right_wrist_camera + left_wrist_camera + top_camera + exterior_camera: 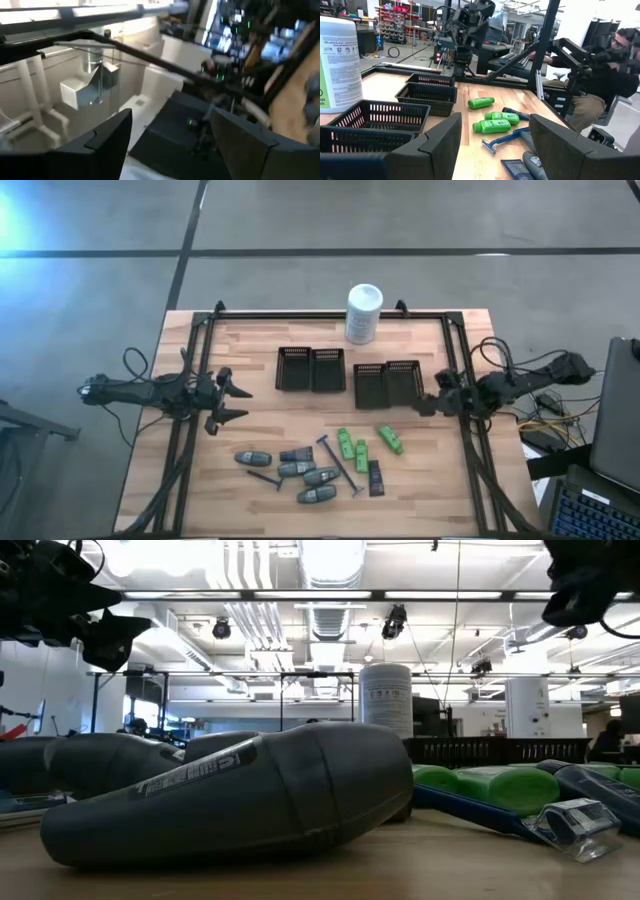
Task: Pick & Place Travel size toiletries
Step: Put the green shampoo into the right black bin
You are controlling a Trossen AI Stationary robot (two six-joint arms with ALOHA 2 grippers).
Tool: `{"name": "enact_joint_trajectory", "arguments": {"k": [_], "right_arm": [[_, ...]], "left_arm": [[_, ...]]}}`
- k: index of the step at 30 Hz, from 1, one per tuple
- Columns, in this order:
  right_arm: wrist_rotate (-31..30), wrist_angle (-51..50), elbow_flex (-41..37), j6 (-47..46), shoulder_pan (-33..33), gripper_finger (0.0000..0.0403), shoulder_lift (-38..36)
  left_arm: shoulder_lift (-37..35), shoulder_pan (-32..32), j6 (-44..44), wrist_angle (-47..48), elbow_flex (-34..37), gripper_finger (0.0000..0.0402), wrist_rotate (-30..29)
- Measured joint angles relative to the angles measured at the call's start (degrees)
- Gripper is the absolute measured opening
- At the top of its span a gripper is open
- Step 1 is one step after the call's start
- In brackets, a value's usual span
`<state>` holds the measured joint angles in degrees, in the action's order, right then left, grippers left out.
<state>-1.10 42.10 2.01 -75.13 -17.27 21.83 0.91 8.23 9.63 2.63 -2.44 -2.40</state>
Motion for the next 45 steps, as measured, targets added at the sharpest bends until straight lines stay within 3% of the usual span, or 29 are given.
{"name": "enact_joint_trajectory", "arguments": {"k": [5,9,12,18,21,35,41,45], "right_arm": [[-6.3,-0.4,0.3,-0.5,-0.6,0.028,6.7],[-4.1,-5.2,3.4,-8.3,-2.0,0.0275,13.2],[-0.2,-19.5,9.3,-15.3,-3.5,0.0261,18.2],[3.7,-65.2,26.4,-20.8,-6.2,0.0242,30.2],[3.1,-77.4,32.3,-21.1,-6.2,0.0241,36.8],[-0.4,-84.1,47.4,-11.5,-5.0,0.0312,67.0],[-0.4,-85.0,50.2,-7.1,-4.1,0.035,74.0],[1.8,-82.0,50.4,-4.8,-2.8,0.0347,76.2]], "left_arm": [[0.0,0.0,0.0,0.0,0.0,0.0239,0.0],[0.0,0.0,0.0,0.0,0.0,0.0239,0.0],[0.0,0.0,0.0,0.0,0.0,0.0239,0.0],[0.0,0.0,0.0,0.0,0.0,0.0239,0.0],[0.0,0.0,0.0,0.0,0.0,0.0239,0.0],[0.0,0.0,0.0,0.0,0.0,0.0239,0.0],[0.0,0.0,0.0,0.0,0.0,0.0239,0.0],[0.0,0.0,0.0,0.0,0.0,0.0239,0.0]]}}
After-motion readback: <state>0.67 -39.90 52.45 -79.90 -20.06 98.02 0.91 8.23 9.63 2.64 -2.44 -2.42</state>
